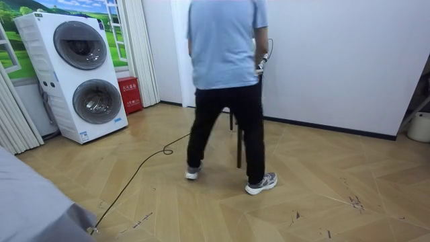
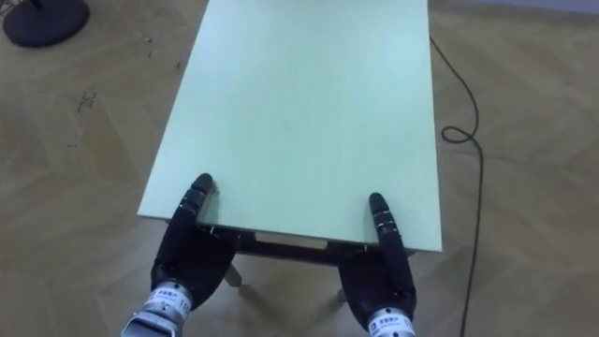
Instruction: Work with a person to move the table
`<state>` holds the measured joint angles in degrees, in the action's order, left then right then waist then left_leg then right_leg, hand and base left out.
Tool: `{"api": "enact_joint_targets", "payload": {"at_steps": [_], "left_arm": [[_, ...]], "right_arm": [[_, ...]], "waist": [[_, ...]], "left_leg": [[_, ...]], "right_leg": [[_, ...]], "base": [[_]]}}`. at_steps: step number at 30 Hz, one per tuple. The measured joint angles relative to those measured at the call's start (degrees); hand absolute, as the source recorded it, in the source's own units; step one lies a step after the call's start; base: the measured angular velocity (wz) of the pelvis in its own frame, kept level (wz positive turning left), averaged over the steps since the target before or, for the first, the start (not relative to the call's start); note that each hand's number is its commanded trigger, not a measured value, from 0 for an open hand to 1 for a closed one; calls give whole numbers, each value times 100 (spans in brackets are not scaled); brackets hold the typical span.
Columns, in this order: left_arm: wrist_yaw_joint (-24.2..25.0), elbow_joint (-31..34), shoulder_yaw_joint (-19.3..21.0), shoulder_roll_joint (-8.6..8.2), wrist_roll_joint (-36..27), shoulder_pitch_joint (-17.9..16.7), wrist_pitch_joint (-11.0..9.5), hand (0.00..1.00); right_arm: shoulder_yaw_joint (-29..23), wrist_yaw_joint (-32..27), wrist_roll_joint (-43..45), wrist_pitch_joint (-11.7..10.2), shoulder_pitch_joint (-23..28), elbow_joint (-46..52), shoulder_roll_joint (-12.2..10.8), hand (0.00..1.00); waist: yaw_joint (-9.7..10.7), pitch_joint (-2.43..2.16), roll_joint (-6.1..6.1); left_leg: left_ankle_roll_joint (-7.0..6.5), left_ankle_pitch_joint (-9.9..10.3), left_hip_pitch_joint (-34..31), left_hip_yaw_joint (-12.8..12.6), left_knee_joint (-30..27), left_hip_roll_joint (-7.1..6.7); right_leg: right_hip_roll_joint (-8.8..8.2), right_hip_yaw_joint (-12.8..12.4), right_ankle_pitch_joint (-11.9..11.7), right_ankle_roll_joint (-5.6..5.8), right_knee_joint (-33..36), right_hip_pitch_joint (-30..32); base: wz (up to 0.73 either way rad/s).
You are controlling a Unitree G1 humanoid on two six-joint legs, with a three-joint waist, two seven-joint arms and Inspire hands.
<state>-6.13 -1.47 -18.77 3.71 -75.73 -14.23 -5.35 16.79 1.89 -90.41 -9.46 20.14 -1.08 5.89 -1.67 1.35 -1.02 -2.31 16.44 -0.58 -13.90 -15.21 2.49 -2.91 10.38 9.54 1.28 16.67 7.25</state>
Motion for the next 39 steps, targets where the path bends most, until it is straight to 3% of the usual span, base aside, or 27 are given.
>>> {"api": "enact_joint_targets", "payload": {"at_steps": [1, 2, 3, 4, 5, 6, 7, 8, 10, 11, 13, 15, 16, 18, 20, 26, 28, 30, 35, 37, 39], "left_arm": [[0, 0, 1, 4, 0, 0, 0, 100], [0, 2, 7, 9, -1, -6, -1, 100], [7, 2, 14, 2, -15, -17, -6, 100], [20, 34, 45, 19, -22, -73, -29, 100], [116, 150, 94, 100, -88, -195, -206, 100], [161, 222, 119, 136, -121, -281, -251, 100], [144, 185, 92, 58, -121, -304, -237, 100], [57, 172, 65, -51, -114, -321, -177, 100], [55, 201, 60, -35, -106, -264, -163, 100], [33, 193, 52, 3, -94, -222, -165, 100], [36, 196, 41, 25, -93, -241, -165, 100], [37, 192, 30, 20, -92, -272, -157, 100], [37, 192, 29, 21, -92, -273, -149, 100], [37, 191, 13, 15, -96, -294, -137, 100], [38, 194, -4, 7, -96, -299, -139, 100], [37, 196, -11, 3, -108, -305, -143, 100], [37, 197, -11, 2, -108, -304, -145, 100], [25, 193, -17, -3, -109, -313, -146, 100], [-3, 176, -16, -41, -110, -363, -165, 100], [-8, 144, -22, -44, -110, -365, -165, 100], [-23, 136, -53, -39, -108, -392, -168, 100]], "right_arm": [[2, 0, 0, 0, 0, 0, 1, 100], [7, 0, 0, 6, -7, 0, 2, 100], [12, 0, 13, 17, -27, -11, 26, 100], [39, -1, 33, 44, -77, -40, 16, 100], [188, -3, 76, 67, -234, -60, 15, 100], [286, -3, 143, -2, -270, -24, 19, 100], [323, 1, 162, -85, -271, -48, 90, 100], [395, 1, 116, -211, -327, -104, 160, 100], [388, 28, 87, -257, -351, -97, 177, 100], [371, 35, 75, -298, -303, -91, 140, 100], [373, 37, 60, -285, -240, -77, 138, 100], [322, 36, 54, -222, -231, -94, 140, 100], [312, 34, 54, -210, -230, -94, 146, 100], [291, 32, 64, -192, -212, -91, 150, 100], [267, 32, 65, -191, -213, -90, 149, 100], [244, 27, 89, -170, -223, -81, 158, 100], [243, 17, 88, -169, -224, -77, 159, 100], [245, -11, 89, -167, -223, -78, 157, 100], [248, -100, 99, -125, -220, -78, 170, 100], [244, -131, 100, -116, -199, -77, 165, 100], [227, -138, 116, -116, -123, -55, 144, 100]], "waist": [[-20, 0, 0], [-34, 1, -8], [-42, 48, -95], [-55, 43, -164], [-52, 51, -178], [-39, 42, -77], [-47, 35, -149], [-51, 32, -281], [93, 54, -237], [185, 42, -157], [203, 41, -155], [163, 49, -172], [161, 49, -172], [215, 47, -168], [287, 49, -181], [127, 43, -208], [106, 45, -218], [-38, 56, -250], [-177, 54, -295], [-59, 54, -290], [90, 56, -282]], "left_leg": [[15, -9, 5, 89, 0, 0], [43, -32, 23, 372, -1, -3], [54, -45, 101, 880, 16, 109], [56, -40, 119, 1180, 53, 194], [68, -38, 19, 1354, 8, 300], [225, 47, -30, 1240, -65, 191], [329, 161, 3, 1093, -109, 193], [419, 223, -50, 721, -97, 303], [527, 62, -330, 531, 246, 310], [386, -235, -497, 423, 295, 333], [373, -299, -482, 179, 210, 390], [364, -305, -486, 135, 153, 385], [360, -307, -489, 109, 152, 381], [340, -357, -537, -258, 113, 387], [325, -369, -602, -468, -9, 375], [214, -434, -674, -454, -74, 263], [179, -449, -707, -464, -117, 233], [94, -419, -708, -462, -156, 156], [-73, -403, -751, -305, -221, -49], [-158, -433, -803, -158, -251, -155], [-231, -470, -843, 174, -273, -320]], "right_leg": [[0, 40, 0, 0, 1, -20], [1, 110, 0, -3, 101, -21], [92, 177, 147, -159, 522, 224], [305, 96, 183, -341, 438, 378], [669, 46, -186, -642, -446, 627], [653, 180, -1505, -806, -1013, 834], [575, 280, -1254, -762, -838, 853], [578, 227, -1162, -723, -673, 872], [459, -45, -1151, -665, -664, 894], [376, -156, -1092, -529, -605, 902], [339, 128, -1069, -486, -584, 807], [225, 566, -990, -436, -589, 650], [195, 623, -956, -436, -589, 620], [31, 907, -793, -387, -587, 492], [-92, 1163, -688, -359, -570, 411], [-359, 1628, -529, -214, -355, 277], [-506, 1750, -442, -154, -180, 286], [-663, 1812, -375, -87, 21, 308], [-1014, 1785, -275, 69, 543, 383], [-1123, 1609, -222, 156, 637, 320], [-1176, 1298, -144, 279, 661, 222]], "base": [[26], [27], [17], [-8], [0], [21], [46], [67], [96], [108], [76], [49], [60], [82], [84], [51], [46], [29], [35], [90], [102]]}}
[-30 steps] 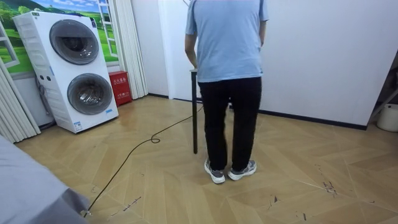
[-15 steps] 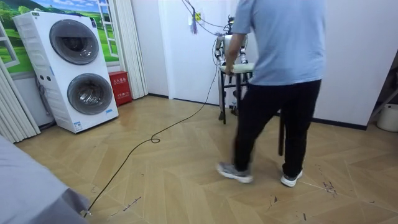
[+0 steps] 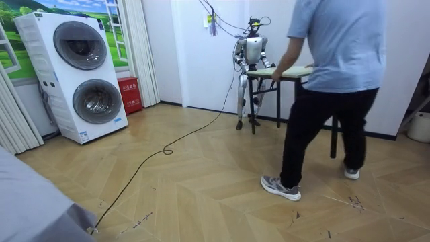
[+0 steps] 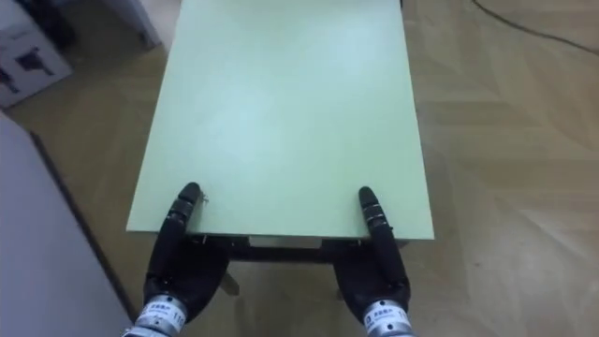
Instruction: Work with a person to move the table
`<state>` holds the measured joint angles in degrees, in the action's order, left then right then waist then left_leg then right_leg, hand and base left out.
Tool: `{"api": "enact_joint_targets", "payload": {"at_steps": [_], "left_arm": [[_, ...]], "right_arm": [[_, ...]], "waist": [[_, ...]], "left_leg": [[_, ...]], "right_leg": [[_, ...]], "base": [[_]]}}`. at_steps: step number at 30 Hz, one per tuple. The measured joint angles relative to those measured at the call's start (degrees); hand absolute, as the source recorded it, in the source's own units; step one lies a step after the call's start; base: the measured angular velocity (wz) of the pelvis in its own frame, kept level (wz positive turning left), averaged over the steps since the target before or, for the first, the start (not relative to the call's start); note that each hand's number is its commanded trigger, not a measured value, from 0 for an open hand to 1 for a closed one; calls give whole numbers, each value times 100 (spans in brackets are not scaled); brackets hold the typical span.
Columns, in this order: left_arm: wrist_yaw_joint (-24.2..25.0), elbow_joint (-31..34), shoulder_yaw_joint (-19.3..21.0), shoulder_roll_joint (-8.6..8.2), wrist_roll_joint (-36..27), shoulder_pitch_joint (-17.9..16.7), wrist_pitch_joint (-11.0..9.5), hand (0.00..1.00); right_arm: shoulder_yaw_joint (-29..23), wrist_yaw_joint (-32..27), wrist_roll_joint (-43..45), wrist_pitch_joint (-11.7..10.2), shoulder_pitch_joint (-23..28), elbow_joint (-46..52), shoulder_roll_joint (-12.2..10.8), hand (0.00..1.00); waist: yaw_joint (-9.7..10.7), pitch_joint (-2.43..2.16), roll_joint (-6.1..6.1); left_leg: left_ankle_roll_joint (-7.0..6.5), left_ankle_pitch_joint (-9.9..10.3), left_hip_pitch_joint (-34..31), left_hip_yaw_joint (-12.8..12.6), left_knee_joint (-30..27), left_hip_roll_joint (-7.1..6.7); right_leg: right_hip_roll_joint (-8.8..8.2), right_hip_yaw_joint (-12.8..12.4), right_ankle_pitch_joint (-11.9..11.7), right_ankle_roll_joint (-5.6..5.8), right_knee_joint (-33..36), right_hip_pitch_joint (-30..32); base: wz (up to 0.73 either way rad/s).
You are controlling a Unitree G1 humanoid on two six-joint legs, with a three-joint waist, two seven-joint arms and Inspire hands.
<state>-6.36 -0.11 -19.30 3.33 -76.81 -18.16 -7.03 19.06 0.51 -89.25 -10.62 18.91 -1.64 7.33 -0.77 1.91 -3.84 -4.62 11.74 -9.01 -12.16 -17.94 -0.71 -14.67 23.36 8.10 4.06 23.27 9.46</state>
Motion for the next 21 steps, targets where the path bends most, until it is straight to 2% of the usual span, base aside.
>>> {"api": "enact_joint_targets", "payload": {"at_steps": [2, 3, 5, 8, 11, 14, 16, 18, 21], "left_arm": [[-18, 1, -28, 14, 1, -4, -19, 100], [-21, 1, -47, 14, 1, -2, -51, 100], [-58, 3, -113, 12, 5, 17, -151, 100], [-131, 148, -116, 45, 50, 17, -186, 100], [-146, 168, -112, 54, 46, 22, -200, 100], [-166, 168, -105, 58, 46, 20, -233, 100], [-166, 168, -102, 63, 46, 21, -241, 100], [-166, 171, -103, 65, 13, 10, -243, 100], [-200, 168, -132, 79, -17, 9, -243, 100]], "right_arm": [[-3, -45, -16, 9, 10, 19, 9, 100], [-2, -70, -16, 9, 10, 44, 19, 100], [0, -125, -14, -8, 7, 77, 15, 100], [3, -132, 6, -11, -24, 124, -8, 100], [9, -158, 6, -5, -50, 146, -2, 100], [46, -210, 7, -2, -96, 145, 5, 100], [50, -211, 12, -2, -101, 145, 5, 100], [55, -211, 17, -3, -107, 145, 13, 100], [72, -211, 10, -23, -97, 118, 19, 100]], "waist": [[133, 3, 20], [174, 3, 24], [188, 15, 80], [114, 14, 163], [-126, 18, 229], [-159, 29, 245], [-267, 39, 273], [-355, 45, 297], [-327, 58, 318]], "left_leg": [[-77, -44, -87, 390, -53, -169], [-86, -50, -113, 495, -76, -211], [-104, -62, -165, 794, -169, -318], [-59, -88, -305, 1057, -272, -338], [5, -127, -356, 1131, -270, -302], [90, -180, -424, 1286, -260, -282], [148, -219, -476, 1371, -243, -261], [207, -258, -551, 1423, -246, -213], [266, -327, -620, 1548, -267, -180]], "right_leg": [[-5, -465, 70, 106, 2, -97], [-4, -558, 92, 135, -5, -131], [54, -901, 179, 169, -92, -291], [218, -949, 181, 168, -376, -452], [354, -1113, 178, 166, -706, -595], [465, -1207, 177, 165, -892, -667], [518, -1199, 177, 165, -943, -671], [586, -1118, 177, 165, -1027, -753], [668, -822, 178, 163, -1078, -915]], "base": [[98], [97], [84], [48], [18], [38], [24], [32], [66]]}}
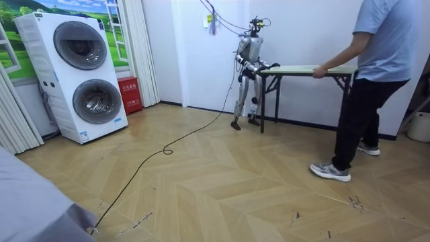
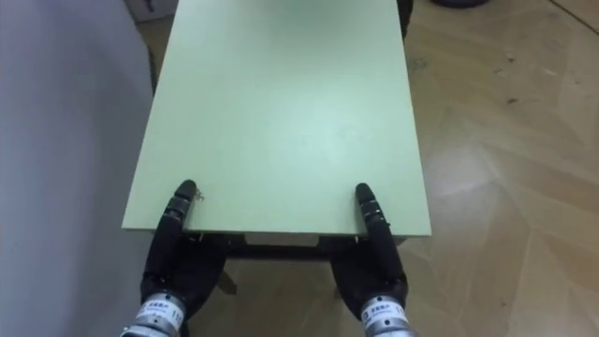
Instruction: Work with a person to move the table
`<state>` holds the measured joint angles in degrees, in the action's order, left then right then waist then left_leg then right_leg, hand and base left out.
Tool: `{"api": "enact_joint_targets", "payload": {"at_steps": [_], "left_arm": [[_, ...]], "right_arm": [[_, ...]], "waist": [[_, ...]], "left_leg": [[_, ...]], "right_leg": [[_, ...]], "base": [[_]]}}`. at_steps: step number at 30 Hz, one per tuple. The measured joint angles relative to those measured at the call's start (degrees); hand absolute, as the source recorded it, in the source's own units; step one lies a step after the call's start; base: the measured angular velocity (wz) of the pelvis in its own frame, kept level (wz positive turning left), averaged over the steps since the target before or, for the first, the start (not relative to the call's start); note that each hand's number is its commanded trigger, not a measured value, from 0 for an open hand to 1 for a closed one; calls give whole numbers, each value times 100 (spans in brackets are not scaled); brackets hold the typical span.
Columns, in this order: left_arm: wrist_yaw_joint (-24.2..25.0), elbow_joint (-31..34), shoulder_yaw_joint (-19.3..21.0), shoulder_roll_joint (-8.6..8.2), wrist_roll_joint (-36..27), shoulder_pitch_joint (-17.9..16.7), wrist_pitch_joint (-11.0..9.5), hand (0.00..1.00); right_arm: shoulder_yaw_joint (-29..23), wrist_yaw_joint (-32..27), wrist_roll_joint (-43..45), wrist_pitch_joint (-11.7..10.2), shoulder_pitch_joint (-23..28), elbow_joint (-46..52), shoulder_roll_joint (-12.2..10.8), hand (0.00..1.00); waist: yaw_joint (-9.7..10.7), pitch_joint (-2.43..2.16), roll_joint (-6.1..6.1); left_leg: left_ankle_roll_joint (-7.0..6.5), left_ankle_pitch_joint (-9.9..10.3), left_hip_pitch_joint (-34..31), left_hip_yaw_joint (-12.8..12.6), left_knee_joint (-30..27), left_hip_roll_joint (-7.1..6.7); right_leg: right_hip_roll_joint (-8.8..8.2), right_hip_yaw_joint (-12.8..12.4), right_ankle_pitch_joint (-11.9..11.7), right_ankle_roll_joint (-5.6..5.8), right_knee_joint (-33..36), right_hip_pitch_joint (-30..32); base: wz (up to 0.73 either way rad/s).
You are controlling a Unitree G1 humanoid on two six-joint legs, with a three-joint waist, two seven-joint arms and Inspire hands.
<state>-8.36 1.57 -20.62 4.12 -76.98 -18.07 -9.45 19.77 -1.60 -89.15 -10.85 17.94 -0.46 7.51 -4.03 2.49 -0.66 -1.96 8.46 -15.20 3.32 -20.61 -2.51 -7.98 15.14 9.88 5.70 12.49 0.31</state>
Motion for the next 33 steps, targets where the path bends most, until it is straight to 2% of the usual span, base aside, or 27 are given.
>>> {"api": "enact_joint_targets", "payload": {"at_steps": [1, 2, 3, 4, 5, 7, 9, 11, 13, 16, 17, 18, 19, 20, 21, 23, 24, 25, 26, 27, 28, 29, 30, 31, 33], "left_arm": [[-1, 0, -6, 1, 0, -2, 0, 100], [-1, 0, -11, 6, -4, -5, 1, 100], [-3, 0, -16, 11, -48, -1, 2, 100], [-3, 0, -23, 14, -89, 7, 2, 100], [-8, 0, -27, 30, -112, 10, 2, 100], [-14, -1, -29, 38, -115, 21, 2, 100], [-14, -1, -35, 63, -115, 29, 16, 100], [-17, -1, -33, 66, -112, 41, 38, 100], [-33, -1, -36, 72, -112, 41, 42, 100], [-56, -39, -42, 36, -112, 43, 43, 100], [-56, -77, -45, 17, -112, 53, 42, 100], [-56, -101, -68, -23, -112, 62, 41, 100], [-56, -124, -70, -56, -113, 66, 42, 100], [-56, -215, -101, -136, -113, 65, 44, 100], [-56, -264, -169, -158, -114, 64, 56, 100], [-56, -309, -218, -164, -115, 65, 54, 100], [-56, -328, -246, -163, -115, 68, 55, 100], [-56, -346, -255, -163, -115, 74, 57, 100], [-56, -429, -274, -150, -114, 126, 67, 100], [-56, -543, -273, -131, -115, 212, 67, 100], [-57, -587, -254, -131, -115, 253, 66, 100], [-56, -696, -249, -129, -115, 332, 71, 100], [-57, -820, -244, -139, -109, 390, 93, 100], [-57, -846, -222, -139, -106, 390, 97, 100], [-31, -984, -202, -133, -83, 390, 150, 100]], "right_arm": [[0, 0, -4, -3, 0, -4, 4, 100], [-2, 1, -6, -3, 7, -3, 13, 100], [-2, 0, -10, -2, 7, -3, 14, 100], [-4, 0, -10, -2, 7, -3, 14, 100], [-4, 0, -10, -2, 4, -3, 16, 100], [-4, 0, -15, 0, 2, -3, 19, 100], [-1, 0, -32, 0, 9, -3, 28, 100], [-7, -8, -31, -6, 11, -1, 30, 100], [-7, -36, -33, -2, 13, -1, 23, 100], [-13, -83, -26, -1, 12, -2, 26, 100], [-15, -96, 1, 1, 12, -3, 30, 100], [-34, -96, 32, 14, -2, -2, 29, 100], [-70, -96, 61, 28, -2, -2, 31, 100], [-106, -97, 74, 19, 13, -5, 139, 100], [-111, -98, 18, 19, 20, -5, 235, 100], [-101, -103, -64, 21, 25, -21, 294, 100], [-106, -126, -49, 18, 22, -29, 298, 100], [-107, -132, -41, 7, 26, -50, 303, 100], [-118, -132, -43, 0, 37, -117, 268, 100], [-125, -132, -42, -1, 33, -194, 193, 100], [-123, -132, -42, -3, 12, -226, 165, 100], [-118, -129, -44, -21, -9, -289, 143, 100], [-113, -90, -48, -68, -5, -393, 127, 100], [-112, -72, -45, -68, -23, -440, 116, 100], [-114, 102, -34, -64, -43, -696, 68, 100]], "waist": [[45, 0, 0], [140, -1, 1], [236, -1, 1], [283, -1, 1], [291, -3, -1], [273, -4, -5], [328, -6, -7], [407, -10, -14], [390, -7, -23], [344, -5, -114], [356, -7, -152], [357, -12, -140], [364, -11, -144], [372, -35, -242], [415, -34, -286], [443, -29, -269], [569, -29, -264], [647, -30, -255], [817, -26, -233], [845, -28, -224], [831, -26, -221], [821, -24, -218], [799, -41, -192], [757, -37, -177], [710, -41, -133]], "left_leg": [[-1, -19, -28, -2, -9, 5], [-14, -71, -75, -35, -6, 1], [-45, -126, -136, -168, -6, 7], [-66, -143, -153, -270, -2, 18], [-94, -163, -182, -508, -2, 71], [-101, -197, -222, -543, -1, 73], [-133, -242, -246, -688, 23, 82], [-234, -285, -266, -1291, 43, 202], [-258, -269, -259, -1276, 19, 218], [-301, -238, -248, -1207, -11, 262], [-316, -229, -247, -1166, -17, 260], [-333, -217, -272, -1158, -16, 152], [-339, -213, -283, -1152, -21, 70], [-344, -208, -292, -1200, -21, -60], [-350, -199, -271, -1213, -13, -111], [-416, -158, -256, -1262, -28, -124], [-444, -169, -264, -1174, -24, -151], [-463, -178, -259, -1068, -20, -167], [-497, -189, -215, -902, -11, -229], [-507, -186, -184, -779, -10, -230], [-506, -185, -185, -735, -7, -230], [-502, -185, -182, -722, 1, -235], [-496, -187, -84, -782, 90, -236], [-490, -190, -42, -814, 133, -223], [-480, -185, 127, -859, 239, -200]], "right_leg": [[14, 32, 5, -8, 0, -31], [20, 130, 44, -76, 17, -94], [25, 266, 95, -158, 19, -143], [25, 297, 128, -196, 18, -138], [33, 322, 168, -215, 28, -166], [47, 474, 192, -224, 15, -213], [62, 590, 209, -239, 22, -279], [79, 555, 223, -251, 64, -324], [88, 549, 229, -245, 188, -307], [-2, 518, 291, -189, 874, 0], [-21, 320, 422, -214, 1023, 155], [1, 124, 591, -282, 814, 338], [-13, 142, 657, -294, 760, 422], [-151, 305, 716, -258, 913, 480], [-253, 456, 751, -234, 971, 474], [-316, 591, 780, -185, 1156, 462], [-350, 614, 772, -173, 1305, 467], [-364, 580, 771, -173, 1382, 470], [-372, 381, 768, -174, 1556, 543], [-248, -40, 826, -196, 1482, 641], [-160, -218, 829, -213, 1282, 718], [6, -491, 620, -243, 1048, 879], [35, -530, 550, -292, 999, 839], [42, -535, 519, -306, 948, 804], [100, -554, 426, -293, 691, 571]], "base": [[96], [109], [113], [93], [57], [57], [66], [59], [22], [2], [0], [4], [9], [13], [14], [13], [34], [63], [53], [34], [12], [10], [0], [-8], [-9]]}}
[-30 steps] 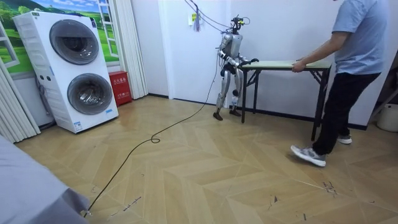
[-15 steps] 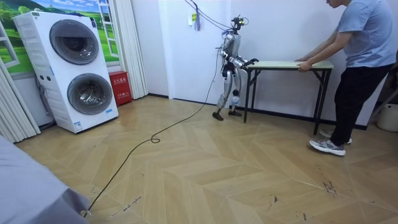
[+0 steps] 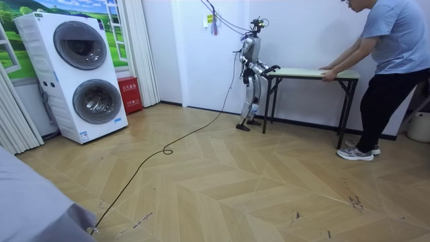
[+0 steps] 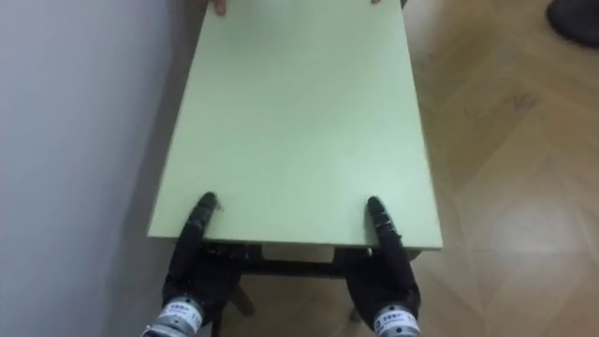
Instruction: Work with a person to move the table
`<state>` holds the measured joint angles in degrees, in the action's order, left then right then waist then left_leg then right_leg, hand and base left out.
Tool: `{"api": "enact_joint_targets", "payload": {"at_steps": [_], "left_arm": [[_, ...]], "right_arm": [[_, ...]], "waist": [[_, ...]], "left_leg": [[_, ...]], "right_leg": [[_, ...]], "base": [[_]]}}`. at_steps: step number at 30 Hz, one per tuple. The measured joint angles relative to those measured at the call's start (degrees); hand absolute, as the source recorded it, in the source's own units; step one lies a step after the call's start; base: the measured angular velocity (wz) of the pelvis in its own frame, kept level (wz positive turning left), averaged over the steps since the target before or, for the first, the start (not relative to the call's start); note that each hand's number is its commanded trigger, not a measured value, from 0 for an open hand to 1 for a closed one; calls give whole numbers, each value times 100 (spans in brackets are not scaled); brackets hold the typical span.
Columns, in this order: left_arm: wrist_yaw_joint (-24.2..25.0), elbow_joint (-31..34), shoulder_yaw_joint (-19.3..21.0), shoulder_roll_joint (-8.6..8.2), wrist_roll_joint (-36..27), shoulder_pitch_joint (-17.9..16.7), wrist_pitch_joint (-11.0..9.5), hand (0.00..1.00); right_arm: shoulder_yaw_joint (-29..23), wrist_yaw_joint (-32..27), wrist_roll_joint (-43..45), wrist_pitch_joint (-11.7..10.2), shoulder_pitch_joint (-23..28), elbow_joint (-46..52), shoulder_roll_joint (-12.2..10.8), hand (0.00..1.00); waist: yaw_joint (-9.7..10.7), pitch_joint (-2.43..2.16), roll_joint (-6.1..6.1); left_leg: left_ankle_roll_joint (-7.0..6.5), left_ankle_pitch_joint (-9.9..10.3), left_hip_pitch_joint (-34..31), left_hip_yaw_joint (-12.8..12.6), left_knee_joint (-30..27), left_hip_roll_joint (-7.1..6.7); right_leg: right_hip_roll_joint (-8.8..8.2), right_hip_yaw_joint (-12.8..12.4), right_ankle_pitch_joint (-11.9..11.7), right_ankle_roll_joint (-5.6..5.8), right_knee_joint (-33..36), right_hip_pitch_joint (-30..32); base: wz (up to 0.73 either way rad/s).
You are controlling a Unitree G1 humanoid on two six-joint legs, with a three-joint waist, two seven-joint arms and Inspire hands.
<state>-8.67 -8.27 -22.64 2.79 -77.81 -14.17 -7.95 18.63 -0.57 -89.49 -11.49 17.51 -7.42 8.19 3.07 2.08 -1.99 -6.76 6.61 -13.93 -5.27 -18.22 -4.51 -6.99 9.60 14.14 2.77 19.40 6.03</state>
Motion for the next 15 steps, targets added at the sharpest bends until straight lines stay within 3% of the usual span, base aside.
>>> {"api": "enact_joint_targets", "payload": {"at_steps": [4, 13, 15], "left_arm": [[71, -138, 43, 13, 146, 0, 28, 100], [381, -454, 139, 1, 484, -5, 287, 100], [463, -525, 215, -4, 555, -5, 386, 100]], "right_arm": [[-1, 123, 44, 35, -3, -191, -140, 100], [-293, 276, 194, 277, 37, -443, -295, 100], [-317, 343, 225, 285, 45, -528, -338, 100]], "waist": [[-19, -23, 80], [-108, -37, 67], [-122, -69, 71]], "left_leg": [[-13, 12, 76, 1, 74, 6], [-79, 146, 234, -3, 101, 3], [-84, 153, 275, -6, 123, 1]], "right_leg": [[30, -4, -109, 23, -187, -152], [32, -10, -263, 50, -277, -316], [29, -9, -277, 59, -272, -332]], "base": [[0], [-6], [-2]]}}
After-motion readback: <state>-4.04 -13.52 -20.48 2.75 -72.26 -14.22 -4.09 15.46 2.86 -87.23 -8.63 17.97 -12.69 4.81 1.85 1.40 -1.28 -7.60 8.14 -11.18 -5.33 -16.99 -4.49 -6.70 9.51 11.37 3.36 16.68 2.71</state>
